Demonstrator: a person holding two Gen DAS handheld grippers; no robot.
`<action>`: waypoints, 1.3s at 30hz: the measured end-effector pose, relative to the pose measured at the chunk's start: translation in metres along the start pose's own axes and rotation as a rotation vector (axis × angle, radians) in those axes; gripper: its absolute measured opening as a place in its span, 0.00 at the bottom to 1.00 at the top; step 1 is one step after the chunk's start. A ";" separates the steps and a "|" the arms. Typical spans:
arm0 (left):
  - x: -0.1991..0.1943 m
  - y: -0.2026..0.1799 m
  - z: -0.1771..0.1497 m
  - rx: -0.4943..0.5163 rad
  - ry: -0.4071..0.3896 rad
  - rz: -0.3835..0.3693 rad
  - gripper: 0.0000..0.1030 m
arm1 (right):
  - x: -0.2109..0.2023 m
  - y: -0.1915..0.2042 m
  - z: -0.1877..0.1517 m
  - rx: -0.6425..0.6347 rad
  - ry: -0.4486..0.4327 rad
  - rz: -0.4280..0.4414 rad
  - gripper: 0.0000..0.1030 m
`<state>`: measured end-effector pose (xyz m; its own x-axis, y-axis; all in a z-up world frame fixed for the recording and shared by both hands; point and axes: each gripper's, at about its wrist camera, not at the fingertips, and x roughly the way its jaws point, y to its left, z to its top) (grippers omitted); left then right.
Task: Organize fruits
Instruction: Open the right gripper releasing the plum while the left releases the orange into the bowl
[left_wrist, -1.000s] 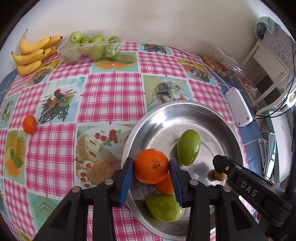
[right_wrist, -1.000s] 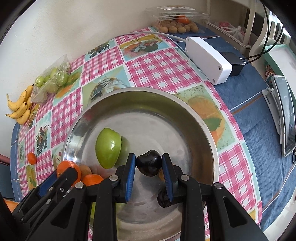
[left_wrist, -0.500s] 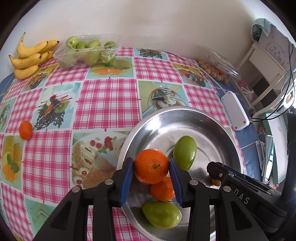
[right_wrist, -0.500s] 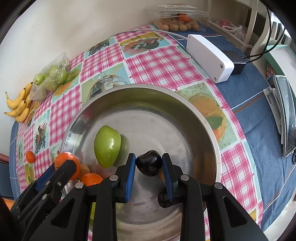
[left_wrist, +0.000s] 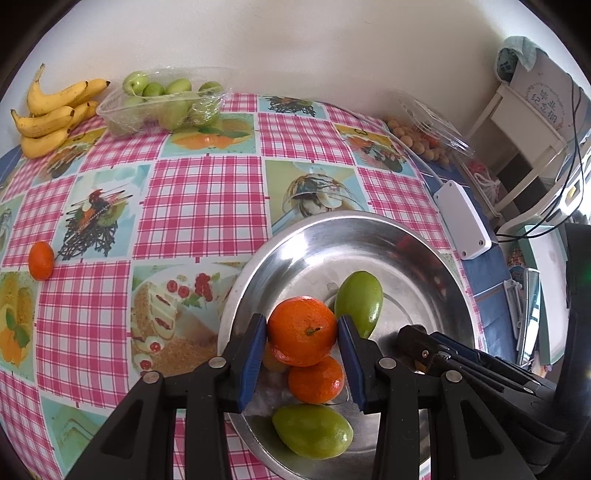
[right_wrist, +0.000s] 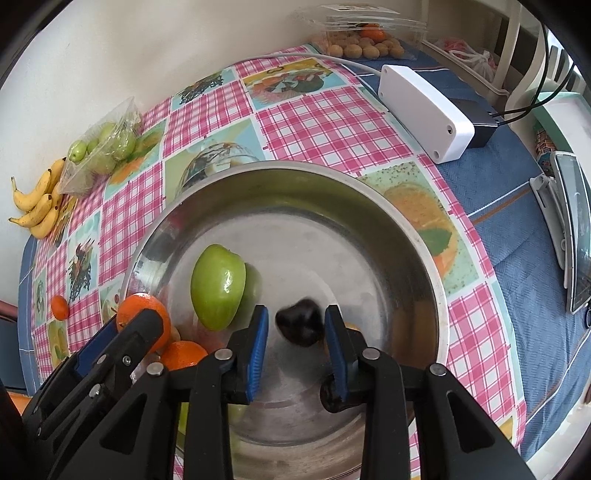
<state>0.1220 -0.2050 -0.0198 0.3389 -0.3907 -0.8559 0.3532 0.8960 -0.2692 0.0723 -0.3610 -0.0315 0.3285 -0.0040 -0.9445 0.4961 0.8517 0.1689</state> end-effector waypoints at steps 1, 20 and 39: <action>0.000 0.000 0.000 0.002 0.000 0.002 0.42 | 0.000 -0.001 0.000 -0.003 0.000 -0.002 0.35; -0.035 0.006 0.014 -0.016 -0.018 0.053 0.53 | -0.045 0.010 0.007 -0.039 -0.082 -0.006 0.36; -0.016 0.049 0.005 -0.140 0.049 0.207 0.77 | -0.016 0.008 0.003 -0.041 -0.006 -0.044 0.85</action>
<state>0.1385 -0.1561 -0.0167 0.3473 -0.1883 -0.9187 0.1556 0.9776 -0.1415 0.0731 -0.3557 -0.0140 0.3120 -0.0451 -0.9490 0.4765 0.8716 0.1152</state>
